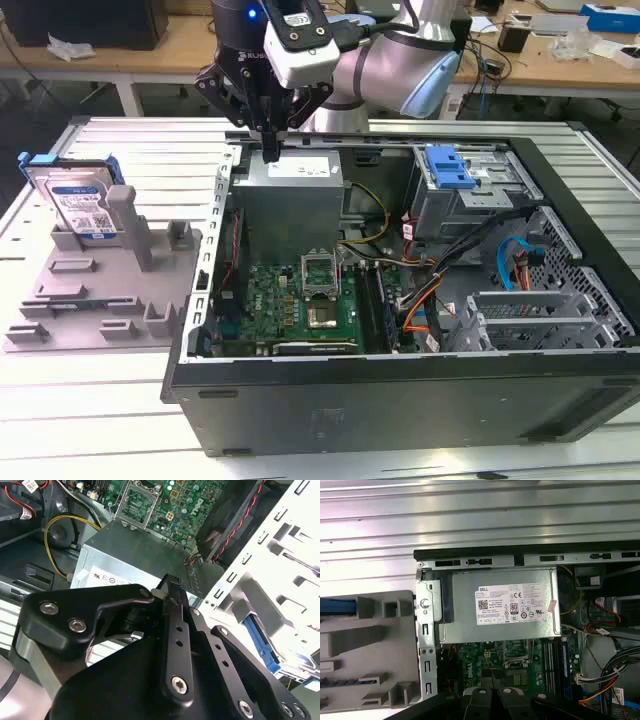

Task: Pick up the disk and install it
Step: 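Reach for the disk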

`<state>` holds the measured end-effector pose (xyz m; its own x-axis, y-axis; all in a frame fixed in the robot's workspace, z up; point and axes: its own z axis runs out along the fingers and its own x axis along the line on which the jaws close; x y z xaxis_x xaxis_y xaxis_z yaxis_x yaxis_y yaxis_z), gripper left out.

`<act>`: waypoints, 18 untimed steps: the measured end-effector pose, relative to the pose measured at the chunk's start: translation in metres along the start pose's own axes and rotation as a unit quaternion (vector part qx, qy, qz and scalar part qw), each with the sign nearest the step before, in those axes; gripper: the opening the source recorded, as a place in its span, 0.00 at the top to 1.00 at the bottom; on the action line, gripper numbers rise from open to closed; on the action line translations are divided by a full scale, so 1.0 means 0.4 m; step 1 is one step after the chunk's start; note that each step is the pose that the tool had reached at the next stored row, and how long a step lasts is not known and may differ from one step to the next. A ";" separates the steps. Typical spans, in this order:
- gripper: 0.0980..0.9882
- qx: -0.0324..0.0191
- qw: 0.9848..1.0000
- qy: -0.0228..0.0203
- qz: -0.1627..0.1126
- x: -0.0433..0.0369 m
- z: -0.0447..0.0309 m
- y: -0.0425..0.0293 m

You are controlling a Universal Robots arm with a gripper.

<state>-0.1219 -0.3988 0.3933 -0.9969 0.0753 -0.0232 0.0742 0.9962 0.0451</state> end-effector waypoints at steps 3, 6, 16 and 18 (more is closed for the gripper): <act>0.99 0.000 1.000 0.000 0.000 0.000 0.000 0.000; 0.99 0.000 1.000 0.000 0.000 0.000 0.000 0.000; 0.99 0.000 1.000 0.000 0.000 0.013 0.000 0.000; 0.99 0.000 1.000 0.000 0.000 0.041 0.000 0.002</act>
<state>-0.1383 -0.3970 0.3931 -0.9969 0.0752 -0.0232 0.0741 0.9962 0.0450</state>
